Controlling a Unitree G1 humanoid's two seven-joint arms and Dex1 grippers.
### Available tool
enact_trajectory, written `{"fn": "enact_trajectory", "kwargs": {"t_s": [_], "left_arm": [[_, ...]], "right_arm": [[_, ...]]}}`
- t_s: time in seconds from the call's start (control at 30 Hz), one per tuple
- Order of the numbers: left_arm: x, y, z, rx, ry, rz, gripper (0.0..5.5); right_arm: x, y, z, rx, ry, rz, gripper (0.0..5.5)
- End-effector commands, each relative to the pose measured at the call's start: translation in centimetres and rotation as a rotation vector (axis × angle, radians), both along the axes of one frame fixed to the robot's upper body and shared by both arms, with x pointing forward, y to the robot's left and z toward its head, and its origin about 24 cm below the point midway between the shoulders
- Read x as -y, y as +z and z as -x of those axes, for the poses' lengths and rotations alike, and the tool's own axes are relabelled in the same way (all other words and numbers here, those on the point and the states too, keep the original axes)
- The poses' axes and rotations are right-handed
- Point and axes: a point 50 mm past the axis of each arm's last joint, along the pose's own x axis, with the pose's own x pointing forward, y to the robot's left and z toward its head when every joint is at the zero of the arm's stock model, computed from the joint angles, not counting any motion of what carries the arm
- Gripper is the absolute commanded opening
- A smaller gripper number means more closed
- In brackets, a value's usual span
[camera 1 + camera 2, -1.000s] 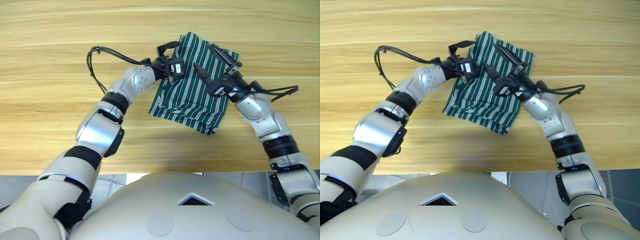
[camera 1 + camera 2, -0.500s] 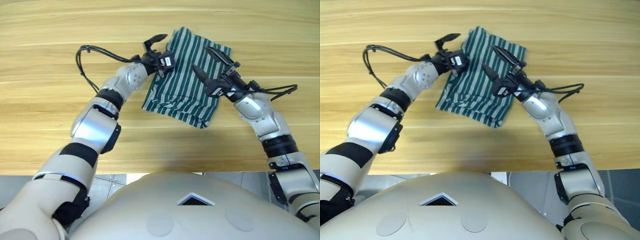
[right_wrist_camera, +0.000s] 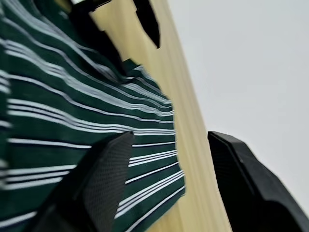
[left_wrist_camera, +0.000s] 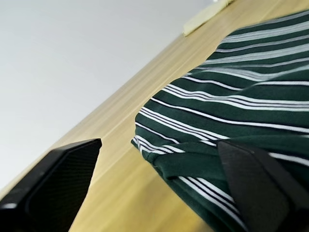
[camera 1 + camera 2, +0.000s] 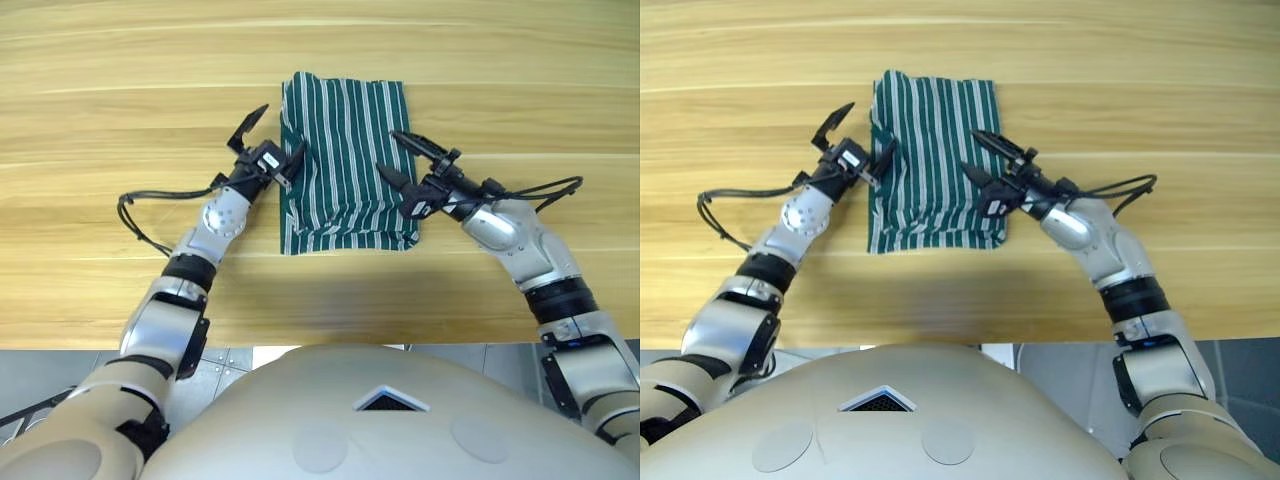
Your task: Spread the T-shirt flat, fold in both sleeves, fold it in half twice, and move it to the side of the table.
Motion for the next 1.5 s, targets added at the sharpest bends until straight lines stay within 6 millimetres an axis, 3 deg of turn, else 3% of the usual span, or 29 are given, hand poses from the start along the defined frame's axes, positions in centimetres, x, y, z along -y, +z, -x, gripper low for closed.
{"fn": "enact_trajectory", "kwargs": {"t_s": [0.03,0.2,0.3,0.43,0.53,0.7,0.97,1.13,1.23,1.4,1.5], "left_arm": [[-1.3,-0.4,1.1,-0.057,0.043,-0.05,4.45],[-3.8,4.0,0.2,0.124,0.186,-0.047,4.45],[-5.1,6.5,0.1,0.215,0.252,-0.045,4.45],[-5.0,8.3,0.3,0.259,0.246,-0.036,4.45],[-2.5,8.6,0.0,0.258,0.132,-0.021,4.45],[4.9,5.7,0.5,0.132,-0.275,-0.106,4.45],[9.9,2.4,2.1,0.063,-0.627,-0.266,4.45],[6.7,0.5,1.4,-0.016,-0.513,-0.337,4.45],[5.2,0.0,2.1,-0.055,-0.464,-0.297,4.45],[5.0,-0.5,2.5,-0.086,-0.436,-0.271,4.45],[5.3,-0.5,2.6,-0.088,-0.453,-0.271,4.45]], "right_arm": [[0.8,0.3,1.5,-0.029,0.062,0.074,2.85],[-0.8,-2.2,4.5,-0.136,0.173,0.171,2.85],[-0.5,-2.0,5.0,-0.128,0.149,0.176,2.85],[0.2,-1.5,5.6,-0.116,0.109,0.171,2.85],[0.2,-1.2,5.7,-0.109,0.099,0.165,2.85],[-0.7,-1.4,4.9,-0.097,0.117,0.16,2.85],[-1.4,-1.7,4.5,-0.095,0.151,0.17,2.85],[-0.4,-1.6,4.7,-0.097,0.142,0.211,2.85],[1.0,-1.4,5.1,-0.11,0.118,0.253,2.85],[3.8,-2.0,7.7,-0.244,0.157,0.402,2.85],[5.3,-1.7,7.4,-0.25,0.119,0.483,2.85]]}}
